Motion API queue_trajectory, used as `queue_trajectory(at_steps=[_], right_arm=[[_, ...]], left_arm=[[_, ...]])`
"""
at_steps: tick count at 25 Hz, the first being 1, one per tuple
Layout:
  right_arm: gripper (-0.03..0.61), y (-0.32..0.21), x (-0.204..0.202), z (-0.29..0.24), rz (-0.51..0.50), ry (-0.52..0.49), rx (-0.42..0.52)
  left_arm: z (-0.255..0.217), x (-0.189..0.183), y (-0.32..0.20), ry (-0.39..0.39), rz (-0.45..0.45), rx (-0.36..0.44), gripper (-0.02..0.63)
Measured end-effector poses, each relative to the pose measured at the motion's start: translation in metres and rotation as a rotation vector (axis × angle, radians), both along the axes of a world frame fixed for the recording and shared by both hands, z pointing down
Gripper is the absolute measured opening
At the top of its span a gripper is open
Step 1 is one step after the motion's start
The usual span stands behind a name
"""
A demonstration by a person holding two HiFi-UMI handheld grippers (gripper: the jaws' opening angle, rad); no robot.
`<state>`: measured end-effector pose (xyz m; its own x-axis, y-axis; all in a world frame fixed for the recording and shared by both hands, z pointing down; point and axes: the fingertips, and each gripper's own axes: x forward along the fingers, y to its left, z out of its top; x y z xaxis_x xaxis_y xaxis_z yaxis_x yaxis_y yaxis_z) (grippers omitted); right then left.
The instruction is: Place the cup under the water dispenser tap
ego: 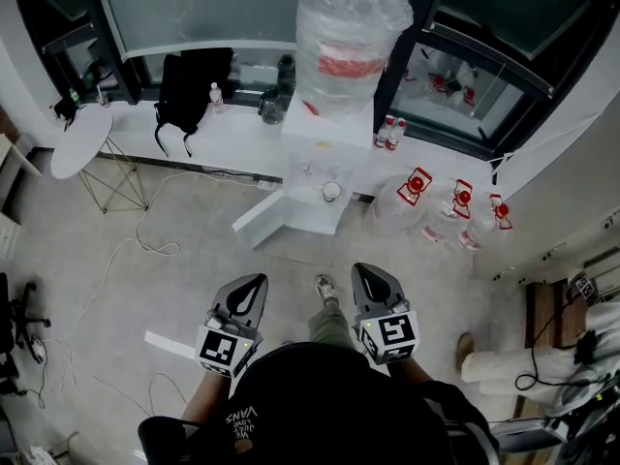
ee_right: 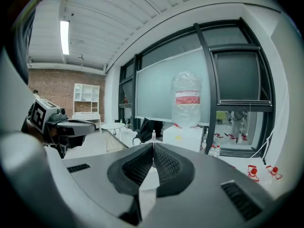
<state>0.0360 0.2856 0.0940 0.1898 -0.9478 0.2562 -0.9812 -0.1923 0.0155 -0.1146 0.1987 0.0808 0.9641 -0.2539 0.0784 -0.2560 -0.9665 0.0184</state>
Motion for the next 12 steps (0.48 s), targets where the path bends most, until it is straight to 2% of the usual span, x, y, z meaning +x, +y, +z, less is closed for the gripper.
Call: queue_trajectory(at_steps=[12], right_arm=[[0.043,-0.001,0.014,-0.001,0.014,-0.002,0.015]], left_arm=[[0.003,0.008,0.001,-0.003,-0.006,0.0,0.02]])
